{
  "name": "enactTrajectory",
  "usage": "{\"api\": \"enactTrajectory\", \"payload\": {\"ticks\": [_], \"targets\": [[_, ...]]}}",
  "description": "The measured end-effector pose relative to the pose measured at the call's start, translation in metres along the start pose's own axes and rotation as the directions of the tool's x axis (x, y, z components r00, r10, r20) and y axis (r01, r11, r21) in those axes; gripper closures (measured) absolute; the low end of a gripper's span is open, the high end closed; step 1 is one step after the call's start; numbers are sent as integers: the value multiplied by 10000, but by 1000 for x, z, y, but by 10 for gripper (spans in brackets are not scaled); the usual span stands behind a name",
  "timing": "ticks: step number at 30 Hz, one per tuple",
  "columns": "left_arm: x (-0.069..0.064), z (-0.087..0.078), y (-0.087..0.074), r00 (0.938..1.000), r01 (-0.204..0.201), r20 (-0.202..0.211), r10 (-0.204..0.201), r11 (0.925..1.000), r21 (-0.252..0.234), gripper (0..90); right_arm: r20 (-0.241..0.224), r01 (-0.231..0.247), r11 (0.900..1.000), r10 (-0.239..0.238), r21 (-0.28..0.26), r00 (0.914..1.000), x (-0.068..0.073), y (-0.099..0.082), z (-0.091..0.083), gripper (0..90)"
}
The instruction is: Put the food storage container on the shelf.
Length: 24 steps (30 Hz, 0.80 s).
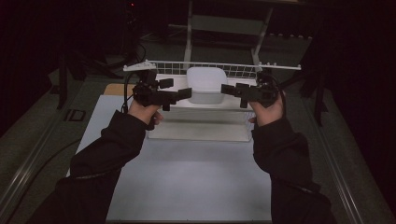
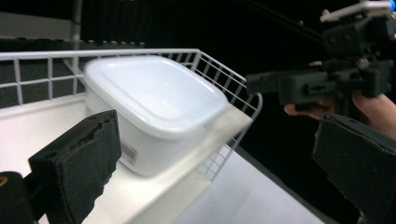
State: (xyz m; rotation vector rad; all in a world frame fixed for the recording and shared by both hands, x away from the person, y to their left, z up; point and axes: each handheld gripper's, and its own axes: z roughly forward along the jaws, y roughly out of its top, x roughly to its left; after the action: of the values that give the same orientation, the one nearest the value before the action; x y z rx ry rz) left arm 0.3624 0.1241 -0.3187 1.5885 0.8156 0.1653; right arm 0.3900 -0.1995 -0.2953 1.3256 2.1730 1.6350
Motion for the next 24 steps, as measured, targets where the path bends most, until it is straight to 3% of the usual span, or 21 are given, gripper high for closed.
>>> {"api": "enactTrajectory", "payload": {"ticks": [3,6,12,20,22,24], "targets": [[-8,-6,-9,9987,-513,38,513,9987,74,9,-97,155,9998,-156,-142,9998,2,-11,-8,214],[-11,-10,-15,9979,-632,177,630,9979,104,10,-143,310,9994,-313,-183,9994,4,-18,-13,215],[-22,-20,-35,9903,-1342,375,1340,9909,43,9,-90,1026,9938,-1030,-440,9946,13,-45,-27,211],[-32,-29,-61,9839,-1724,512,1713,9849,183,10,-453,1809,9827,-1826,-401,9821,18,-79,-28,199],[-34,-31,-69,9798,-1945,528,1930,9805,266,10,-490,1931,9805,-1947,-362,9796,17,-88,-27,200],[-36,-33,-76,9796,-1939,605,1916,9805,335,10,-565,1966,9798,-1984,-356,9785,16,-97,-26,197]]}}
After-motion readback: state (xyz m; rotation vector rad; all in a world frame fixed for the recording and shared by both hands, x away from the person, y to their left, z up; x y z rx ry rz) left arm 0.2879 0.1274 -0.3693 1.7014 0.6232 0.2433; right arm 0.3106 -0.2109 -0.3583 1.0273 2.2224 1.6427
